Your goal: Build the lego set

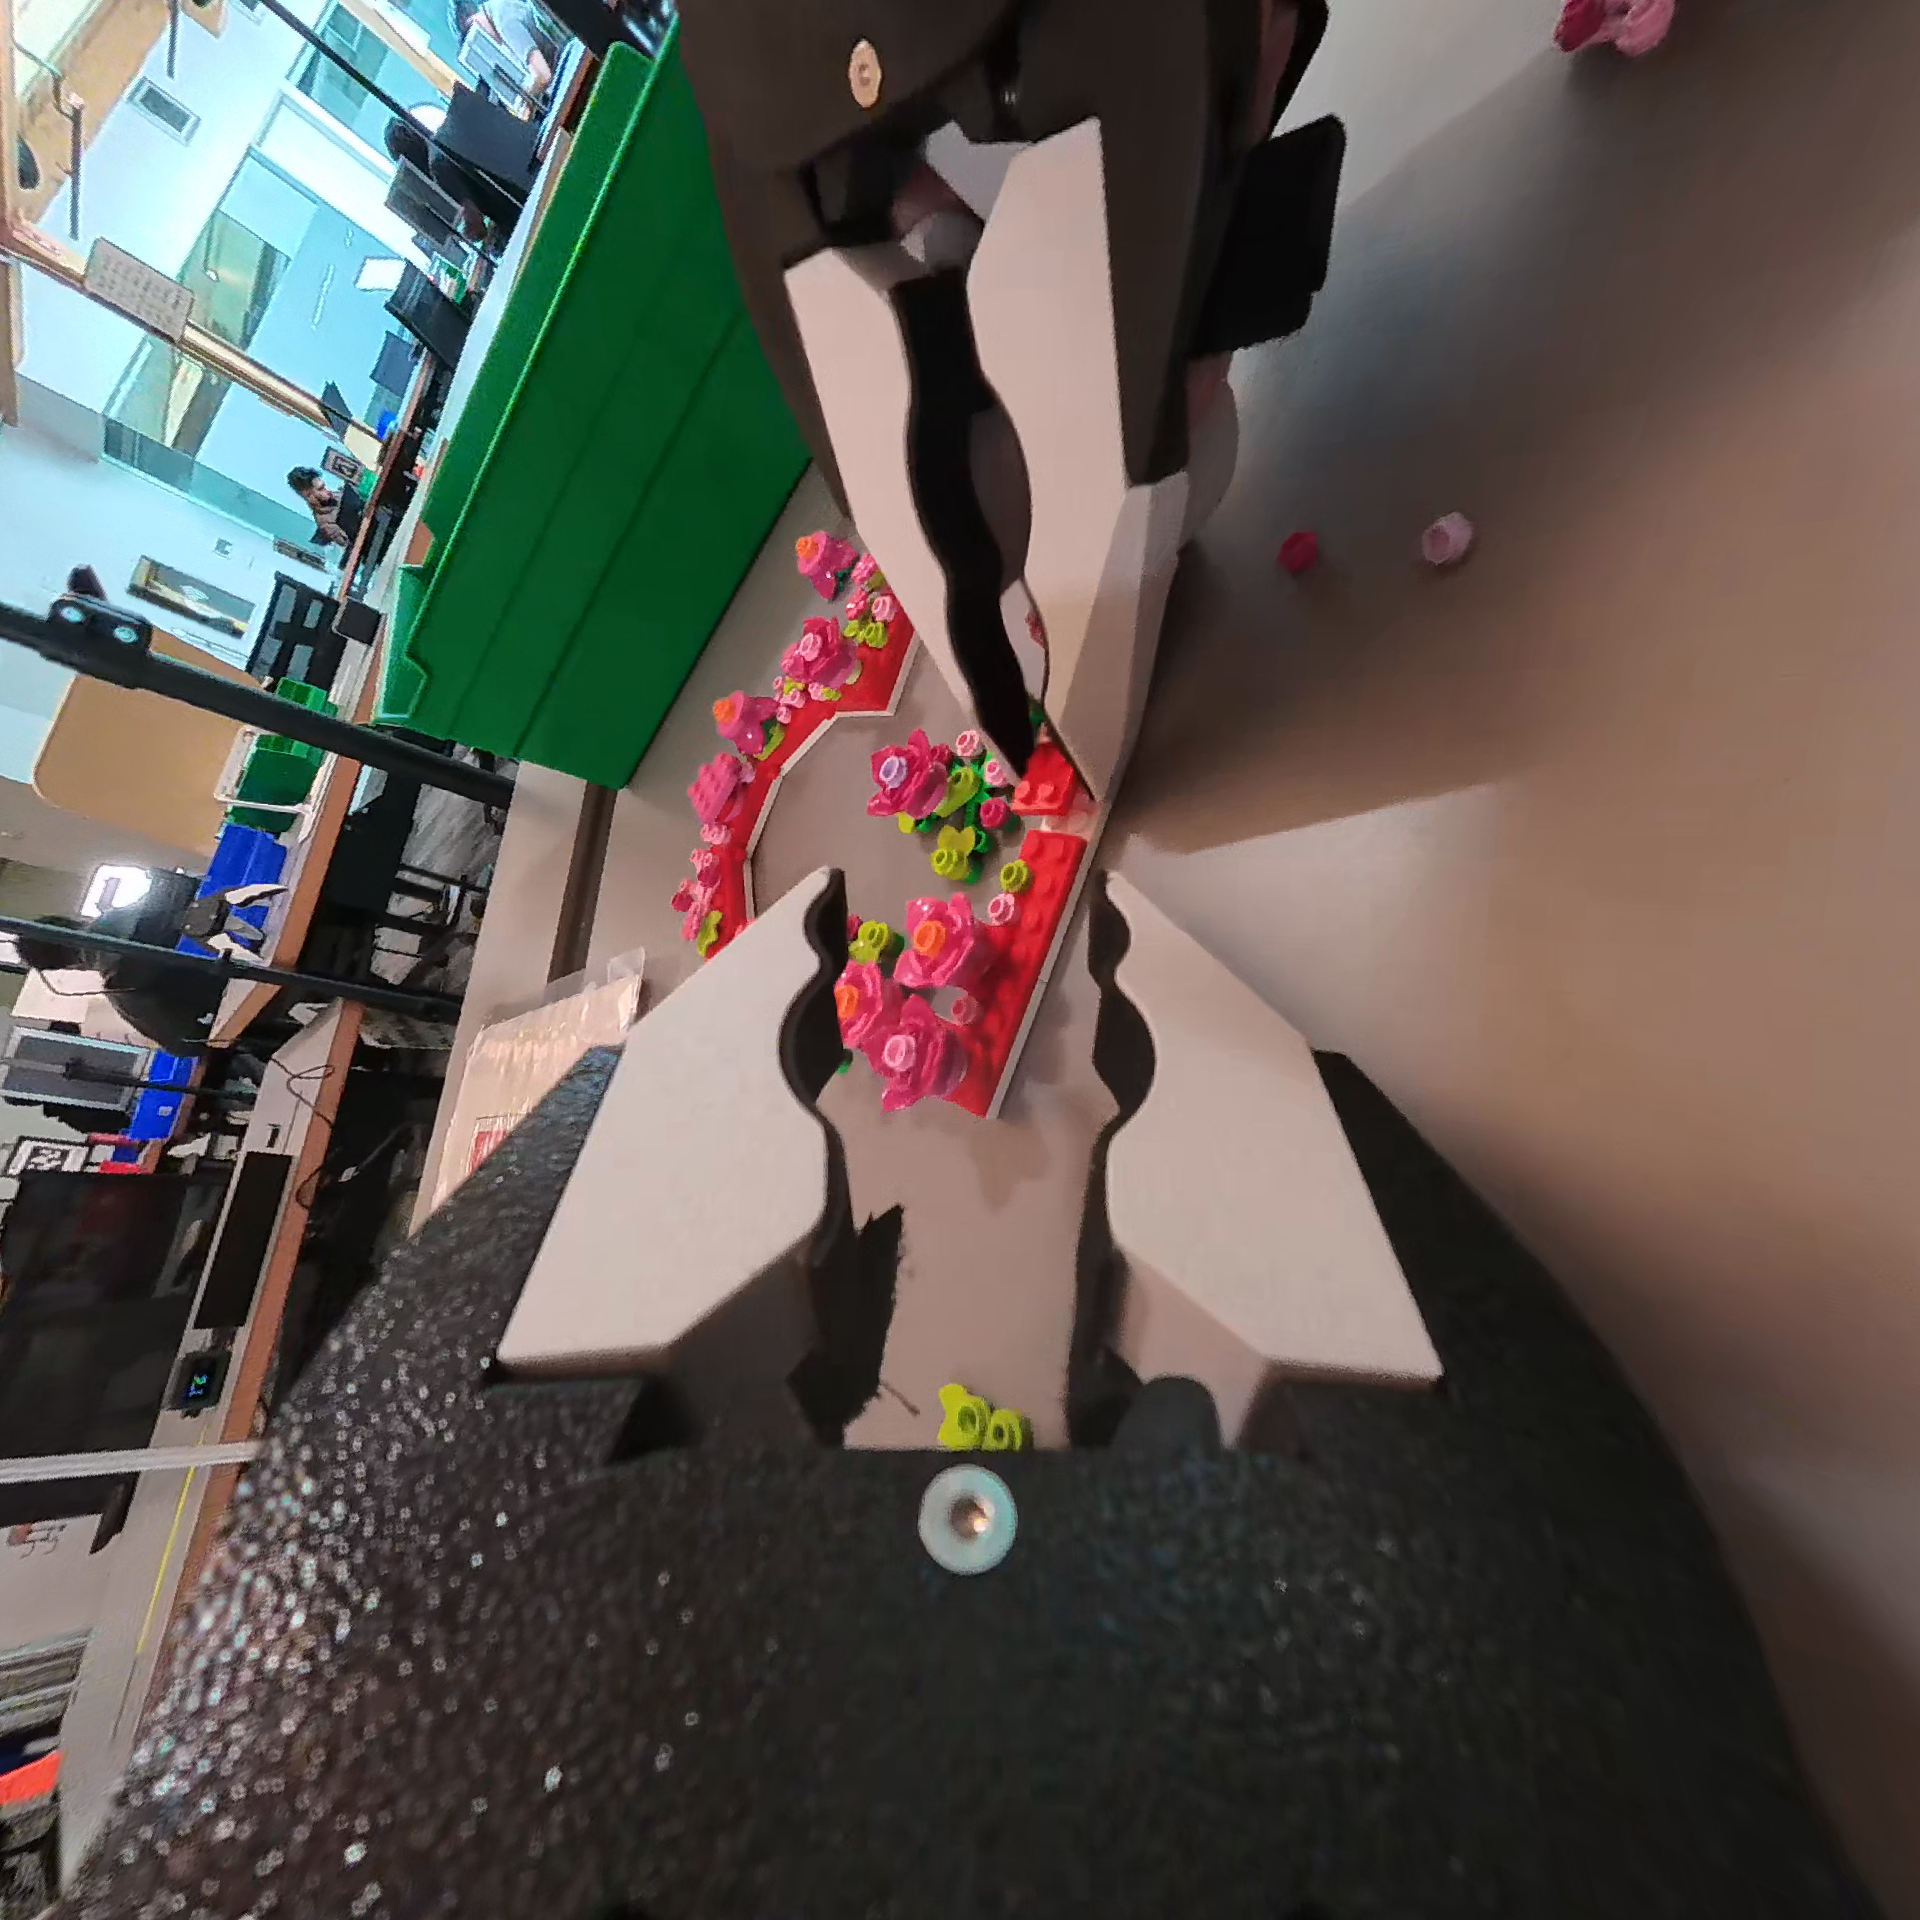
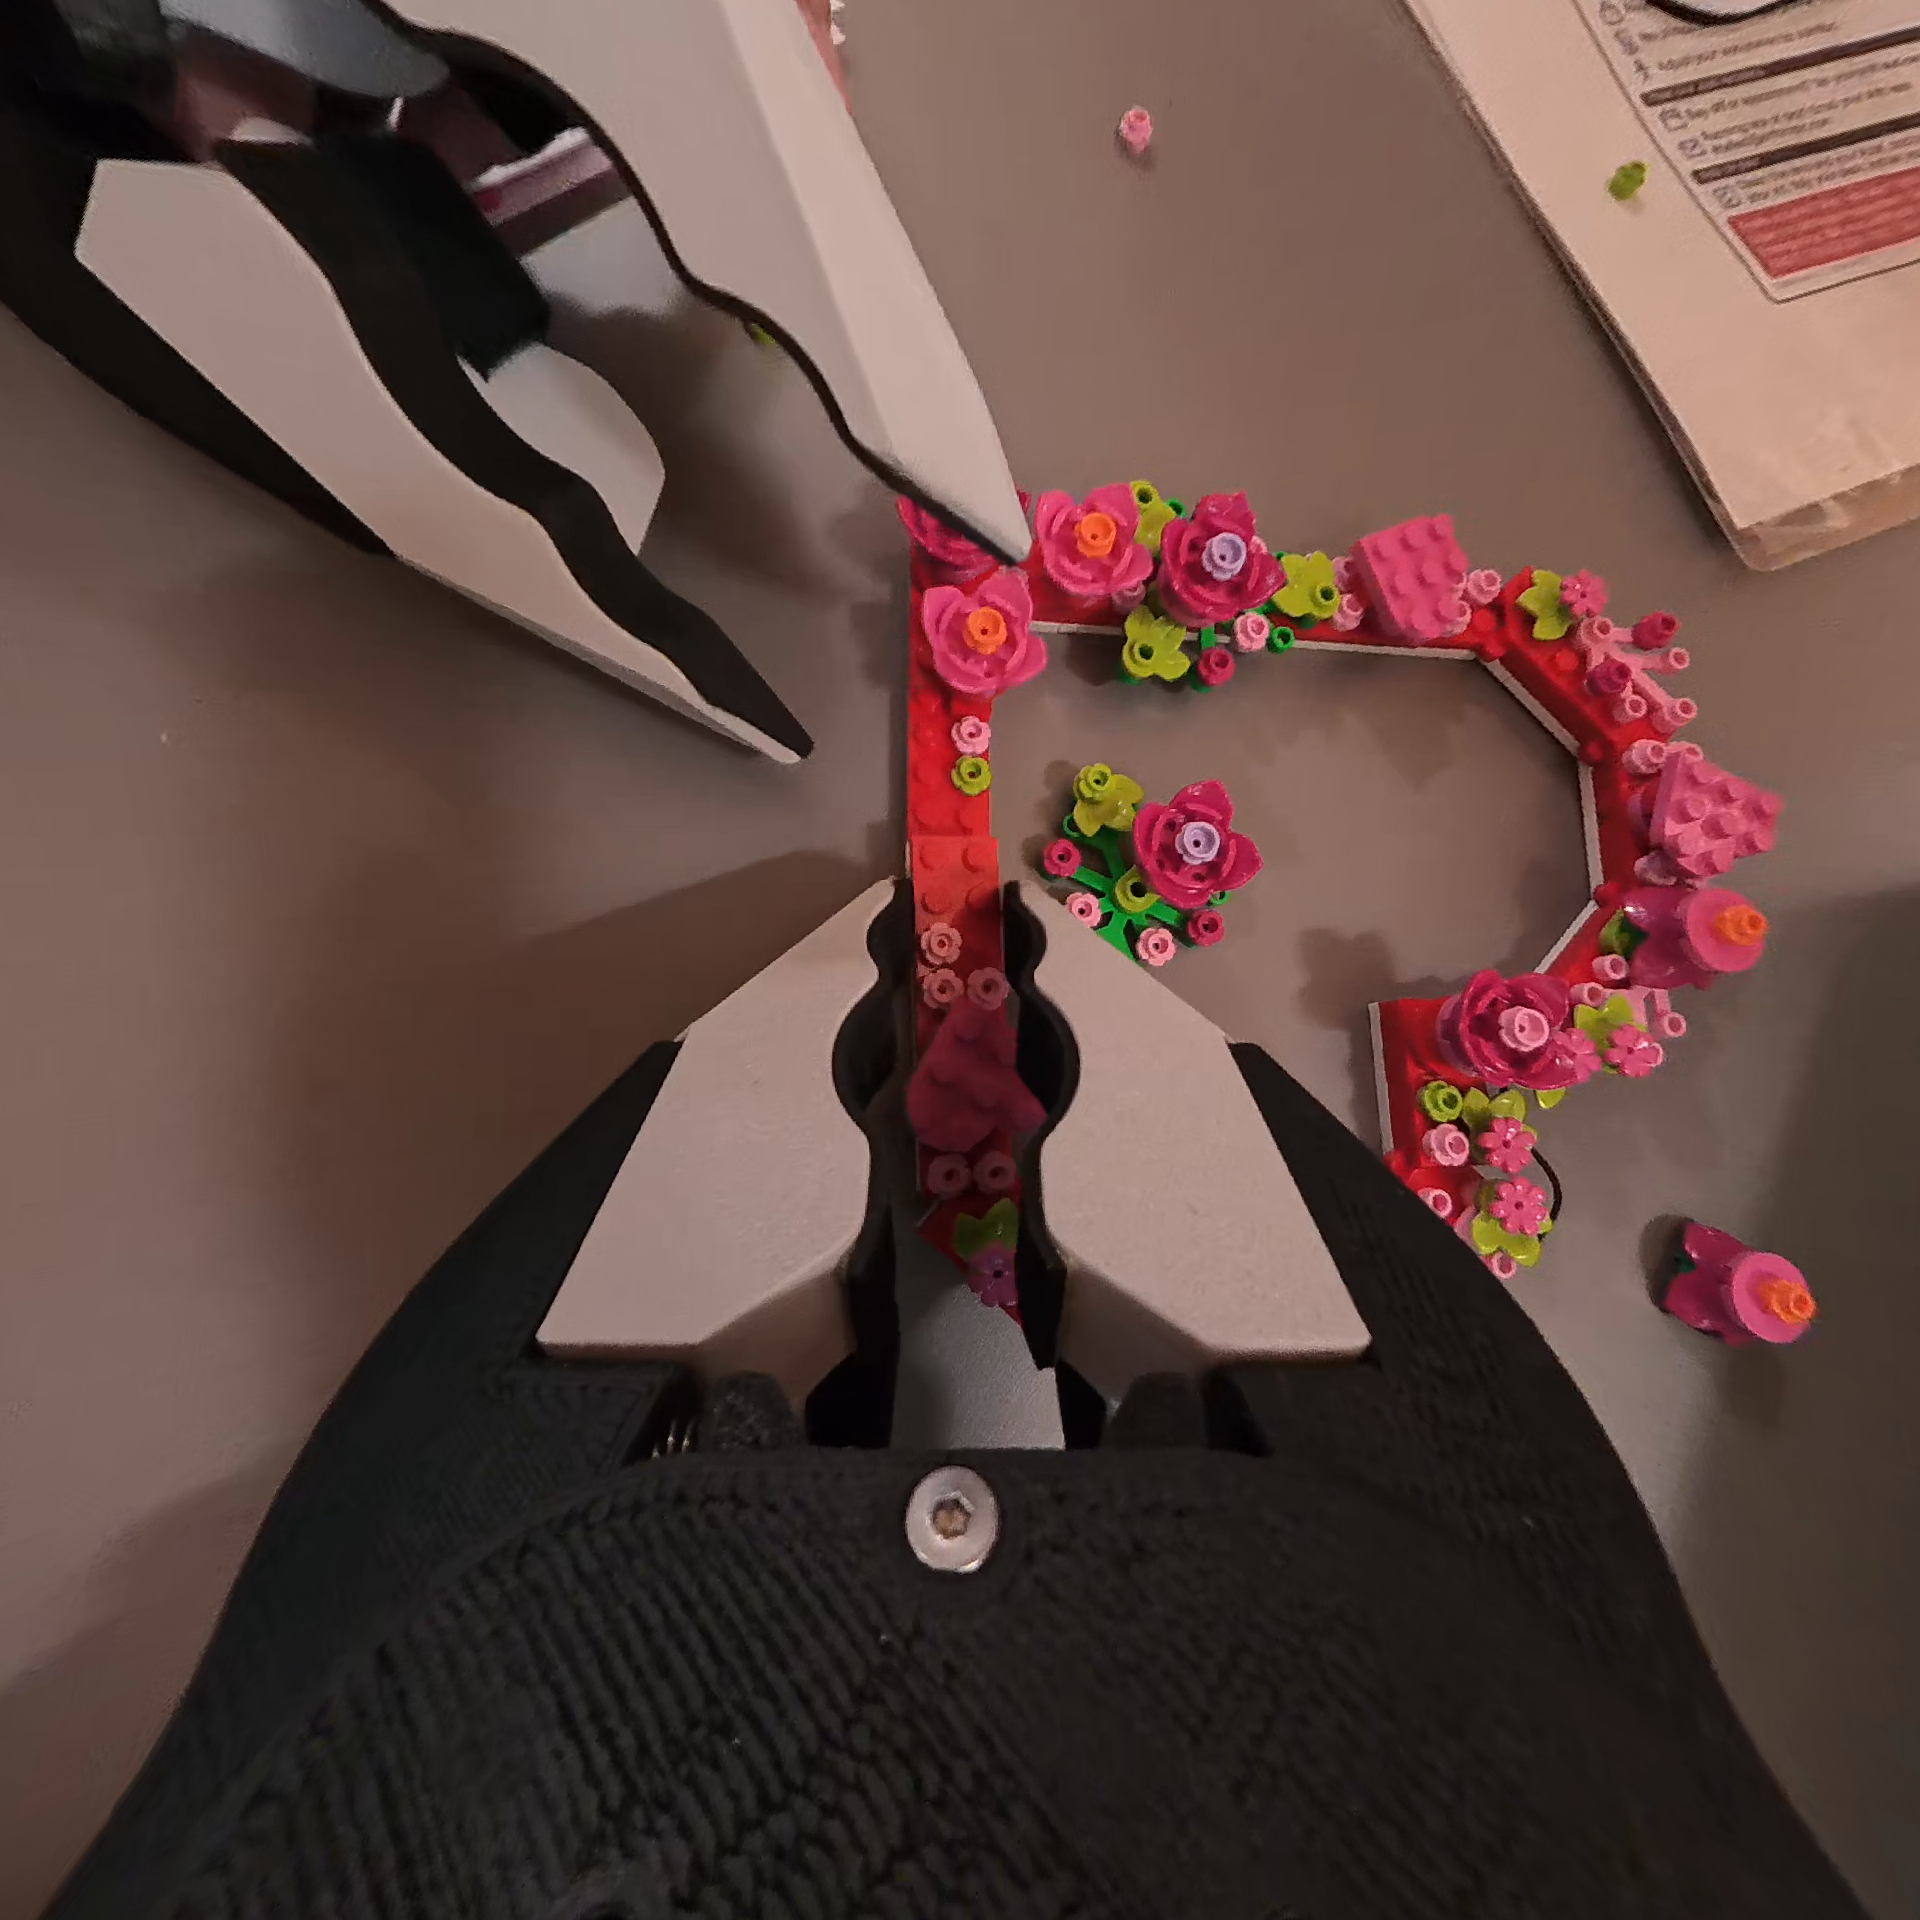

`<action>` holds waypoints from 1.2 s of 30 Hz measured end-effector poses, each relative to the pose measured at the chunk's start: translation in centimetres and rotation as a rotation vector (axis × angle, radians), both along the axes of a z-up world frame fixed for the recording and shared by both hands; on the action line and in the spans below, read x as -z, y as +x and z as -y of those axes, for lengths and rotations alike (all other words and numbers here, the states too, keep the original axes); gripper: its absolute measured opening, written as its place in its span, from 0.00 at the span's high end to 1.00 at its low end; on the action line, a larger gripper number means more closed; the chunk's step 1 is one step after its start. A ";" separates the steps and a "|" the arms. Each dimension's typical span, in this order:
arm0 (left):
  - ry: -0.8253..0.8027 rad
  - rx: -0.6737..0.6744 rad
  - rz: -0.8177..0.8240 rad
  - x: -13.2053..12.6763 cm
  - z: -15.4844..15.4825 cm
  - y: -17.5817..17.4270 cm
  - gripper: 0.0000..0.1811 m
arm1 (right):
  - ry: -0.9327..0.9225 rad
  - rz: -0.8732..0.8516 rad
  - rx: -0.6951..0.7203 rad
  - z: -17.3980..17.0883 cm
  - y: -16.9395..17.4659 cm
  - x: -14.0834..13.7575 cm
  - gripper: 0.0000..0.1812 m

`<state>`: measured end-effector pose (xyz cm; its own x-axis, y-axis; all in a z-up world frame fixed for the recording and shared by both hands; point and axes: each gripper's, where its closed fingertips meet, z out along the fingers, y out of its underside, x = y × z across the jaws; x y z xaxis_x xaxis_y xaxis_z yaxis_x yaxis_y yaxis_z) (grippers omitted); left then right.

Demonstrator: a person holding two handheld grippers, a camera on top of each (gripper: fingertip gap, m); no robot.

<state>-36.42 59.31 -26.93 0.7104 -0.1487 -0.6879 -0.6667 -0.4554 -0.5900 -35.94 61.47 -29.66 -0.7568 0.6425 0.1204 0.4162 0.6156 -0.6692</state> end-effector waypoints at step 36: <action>-0.077 -0.102 -0.569 0.7 -0.7 -3.8 0.79 | -0.156 0.034 -0.014 2.0 -1.9 -1.3 0.92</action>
